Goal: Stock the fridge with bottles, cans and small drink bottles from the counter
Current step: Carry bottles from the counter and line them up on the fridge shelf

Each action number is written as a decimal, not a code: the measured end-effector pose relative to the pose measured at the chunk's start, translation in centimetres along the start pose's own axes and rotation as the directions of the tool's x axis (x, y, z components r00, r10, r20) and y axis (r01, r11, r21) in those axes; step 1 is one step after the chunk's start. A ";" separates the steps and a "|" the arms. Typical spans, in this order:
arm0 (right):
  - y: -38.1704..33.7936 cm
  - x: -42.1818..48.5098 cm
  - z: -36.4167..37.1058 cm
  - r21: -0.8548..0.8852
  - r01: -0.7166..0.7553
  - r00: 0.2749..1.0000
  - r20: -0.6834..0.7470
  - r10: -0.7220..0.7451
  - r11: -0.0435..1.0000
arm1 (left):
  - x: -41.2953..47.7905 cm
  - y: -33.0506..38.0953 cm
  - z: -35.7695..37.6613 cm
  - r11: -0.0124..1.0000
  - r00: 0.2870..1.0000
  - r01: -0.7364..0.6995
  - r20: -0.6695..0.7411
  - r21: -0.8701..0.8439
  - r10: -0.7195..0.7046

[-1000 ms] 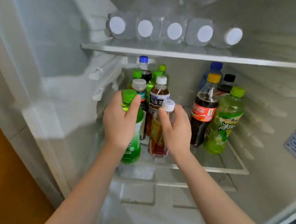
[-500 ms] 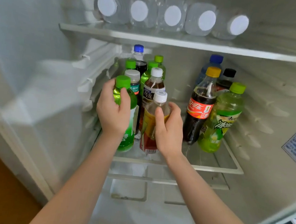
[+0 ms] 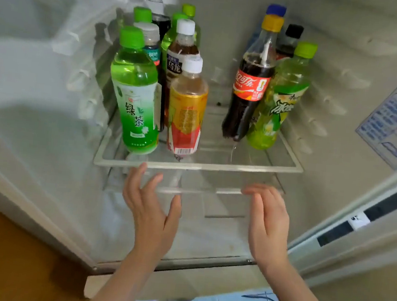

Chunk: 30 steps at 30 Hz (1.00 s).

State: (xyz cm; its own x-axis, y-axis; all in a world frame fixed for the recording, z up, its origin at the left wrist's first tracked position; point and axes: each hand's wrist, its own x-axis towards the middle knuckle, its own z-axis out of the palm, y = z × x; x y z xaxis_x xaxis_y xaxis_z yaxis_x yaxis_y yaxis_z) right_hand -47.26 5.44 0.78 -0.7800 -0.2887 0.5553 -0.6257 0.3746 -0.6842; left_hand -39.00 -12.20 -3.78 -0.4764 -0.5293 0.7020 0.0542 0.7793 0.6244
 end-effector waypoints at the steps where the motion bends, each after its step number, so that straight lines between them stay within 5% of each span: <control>1: 0.8 -1.7 -0.4 -0.025 -0.037 0.999 0.033 0.038 0.999 | -1.6 0.1 0.0 0.999 0.998 0.032 0.062 -0.024 -0.030; 6: 4.9 -11.5 -1.9 -0.177 -0.392 0.869 0.251 0.426 0.903 | -8.4 0.1 1.0 0.974 0.860 0.206 0.492 -0.097 -0.133; 10: 8.1 -20.7 -2.7 -0.384 -0.671 0.509 0.383 0.771 0.634 | -14.7 -1.6 1.7 0.942 0.637 0.335 0.743 -0.029 -0.203; 12: 9.0 -25.4 -3.3 -0.461 -0.749 0.327 0.369 0.870 0.477 | -17.9 -2.7 1.9 0.931 0.468 0.358 0.850 0.068 -0.242; 16: 8.3 -34.7 -5.2 -0.578 -0.787 0.047 0.290 0.956 0.214 | -24.0 -4.2 2.4 0.940 -0.045 0.206 0.962 0.272 -0.268; 20: 5.7 -42.4 -7.4 -0.645 -0.762 -0.115 0.224 0.968 0.059 | -29.0 -4.3 2.1 0.971 -0.398 -0.122 0.886 0.206 -0.238; 23: 3.2 -47.4 -9.9 -0.466 -0.880 -0.170 0.136 0.976 -0.088 | -31.4 -3.4 1.5 0.944 -0.597 -0.320 0.757 0.080 -0.266; 26: 0.6 -52.4 -12.2 -0.288 -0.922 -0.284 0.052 0.957 -0.258 | -33.4 -2.0 1.2 0.912 -0.636 -0.410 0.714 0.006 -0.291; 30: -3.3 -59.8 -14.7 -0.155 -0.927 -0.351 0.041 0.936 -0.341 | -36.7 1.3 0.7 0.925 -0.528 -0.361 0.792 0.118 -0.307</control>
State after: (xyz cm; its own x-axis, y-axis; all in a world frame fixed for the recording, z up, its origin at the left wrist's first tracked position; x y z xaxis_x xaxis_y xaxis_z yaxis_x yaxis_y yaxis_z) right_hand 1.59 34.44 -23.25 -0.3124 0.4153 -0.8544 0.9380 0.2769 -0.2084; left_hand -22.01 8.50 -28.95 -0.4599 0.3056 -0.8337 0.1183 0.9516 0.2836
